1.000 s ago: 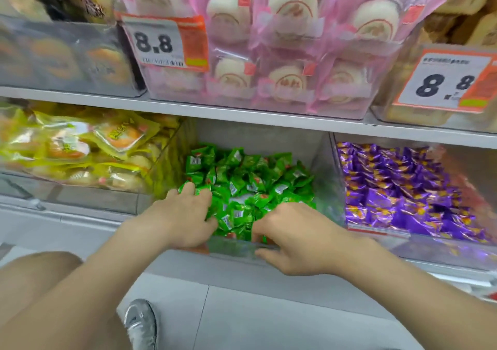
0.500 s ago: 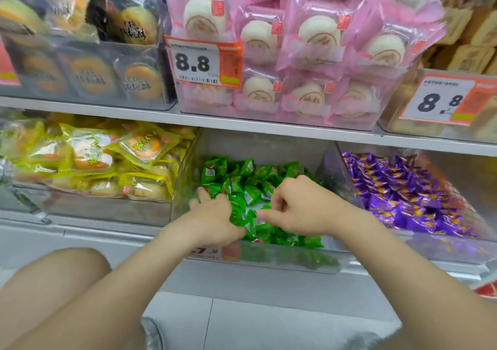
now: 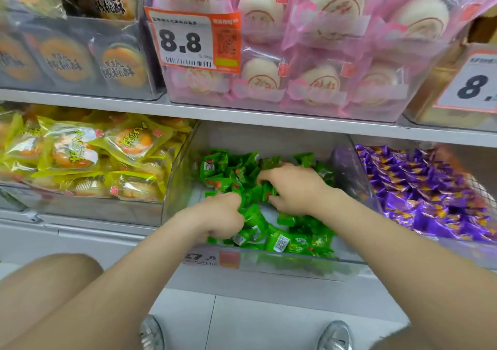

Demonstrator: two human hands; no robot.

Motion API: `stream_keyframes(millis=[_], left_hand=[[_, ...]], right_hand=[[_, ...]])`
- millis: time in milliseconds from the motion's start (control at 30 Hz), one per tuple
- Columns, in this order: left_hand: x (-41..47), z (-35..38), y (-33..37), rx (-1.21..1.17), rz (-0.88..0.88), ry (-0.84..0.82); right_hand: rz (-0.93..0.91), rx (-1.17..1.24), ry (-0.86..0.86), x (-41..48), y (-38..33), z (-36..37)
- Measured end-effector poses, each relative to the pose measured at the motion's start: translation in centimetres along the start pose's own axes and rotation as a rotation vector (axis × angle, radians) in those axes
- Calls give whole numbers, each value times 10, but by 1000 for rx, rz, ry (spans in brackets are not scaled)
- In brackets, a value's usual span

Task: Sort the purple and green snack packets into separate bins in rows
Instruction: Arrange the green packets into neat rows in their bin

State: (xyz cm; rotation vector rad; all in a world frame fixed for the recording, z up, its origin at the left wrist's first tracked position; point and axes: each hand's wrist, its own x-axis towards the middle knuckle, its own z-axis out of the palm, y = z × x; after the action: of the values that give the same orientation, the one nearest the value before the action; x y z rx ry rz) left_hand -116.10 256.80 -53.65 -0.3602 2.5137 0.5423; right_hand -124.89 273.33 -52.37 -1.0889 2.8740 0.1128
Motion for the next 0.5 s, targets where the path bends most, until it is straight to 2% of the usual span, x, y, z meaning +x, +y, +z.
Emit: stream_keyframes(millis=[67,167,233,300,333,367,433,500], left_hand=[[3,9,7,-198,102,23],[2,10,23,-391,252,-25],[-1,4,28,-393,312,93],[0,-3,27,-182,265,391],[5,-5,23,-57,204,532],[11,-6,21,31,132,606],[27,-9,18,57,8,561],[44,-14,20,-66,-39,419]], right_hand=[[107,48,25,-12,18,-9],[181,80,-46,-37,40,-22],[170,145,-137,-51,45,-31],[201,262,-162,-60,47,-34],[209,306,-125,-62,48,-34],[215,316,-71,-62,48,-33],[226,291,49,-59,46,-27],[242,260,76,-50,42,-17]])
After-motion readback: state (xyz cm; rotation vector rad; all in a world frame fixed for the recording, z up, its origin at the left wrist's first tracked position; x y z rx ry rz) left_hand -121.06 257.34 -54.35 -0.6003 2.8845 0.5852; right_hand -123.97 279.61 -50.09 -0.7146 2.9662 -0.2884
